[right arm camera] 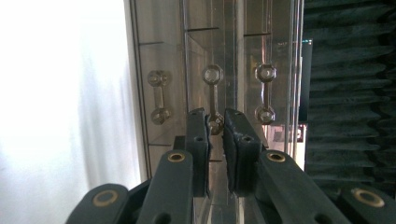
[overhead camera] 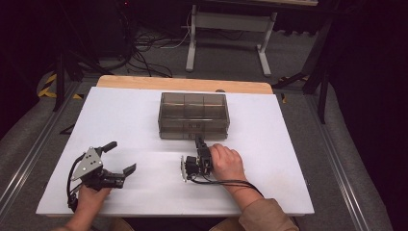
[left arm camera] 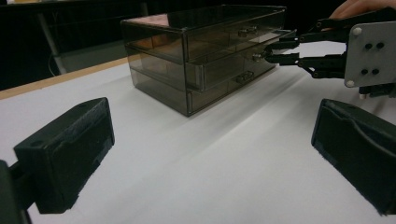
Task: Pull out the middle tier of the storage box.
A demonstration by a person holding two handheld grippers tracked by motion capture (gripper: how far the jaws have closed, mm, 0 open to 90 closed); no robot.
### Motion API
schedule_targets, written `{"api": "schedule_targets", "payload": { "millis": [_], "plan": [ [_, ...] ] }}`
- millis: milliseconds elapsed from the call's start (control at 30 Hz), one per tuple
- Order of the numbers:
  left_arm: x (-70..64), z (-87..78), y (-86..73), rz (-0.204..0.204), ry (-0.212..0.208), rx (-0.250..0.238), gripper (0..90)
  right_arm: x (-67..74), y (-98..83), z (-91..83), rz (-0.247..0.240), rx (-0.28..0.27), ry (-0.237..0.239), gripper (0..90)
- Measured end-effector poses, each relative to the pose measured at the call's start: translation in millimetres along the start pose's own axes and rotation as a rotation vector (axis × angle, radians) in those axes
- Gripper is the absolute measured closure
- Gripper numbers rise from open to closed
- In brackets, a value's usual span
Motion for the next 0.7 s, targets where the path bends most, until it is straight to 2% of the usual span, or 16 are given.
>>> {"api": "schedule_targets", "payload": {
  "millis": [133,267,333,433,600,667,700],
  "plan": [
    [0.0,0.0,0.0,-0.001,0.001,0.0,0.3,-0.1,0.0,-2.7,0.003,-0.004,0.004,80.8],
    [-0.1,0.0,0.0,-0.001,0.001,0.0,0.3,0.3,-0.8,-2.9,0.006,-0.007,0.048,78.2],
    [0.0,0.0,0.0,-0.001,0.001,0.0,0.3,0.0,-1.1,-3.8,0.008,-0.008,0.042,75.8],
    [0.1,0.0,-0.1,-0.001,0.001,0.0,0.3,-4.6,-1.5,-5.0,0.029,-0.034,0.049,71.9],
    [-0.2,0.1,-0.1,-0.004,0.001,-0.003,0.3,-6.8,-2.4,-8.2,0.071,-0.025,0.059,70.6],
    [0.0,0.0,0.0,-0.001,0.001,0.0,0.3,-10.4,-2.2,-9.3,0.074,-0.041,0.067,69.4],
    [0.0,0.0,0.0,-0.001,0.001,0.0,0.3,-9.8,-2.4,-11.2,0.096,-0.027,0.07,68.7]
  ]
}}
Point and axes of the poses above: each handheld gripper's, and its own axes: z roughly forward along the jaws, y roughly out of its top, x roughly to its left, the point moved 3 cm from there along z, roughly forward along the jaws, and after that the axes turned 11 degrees about -y, right-handed, at the moved point
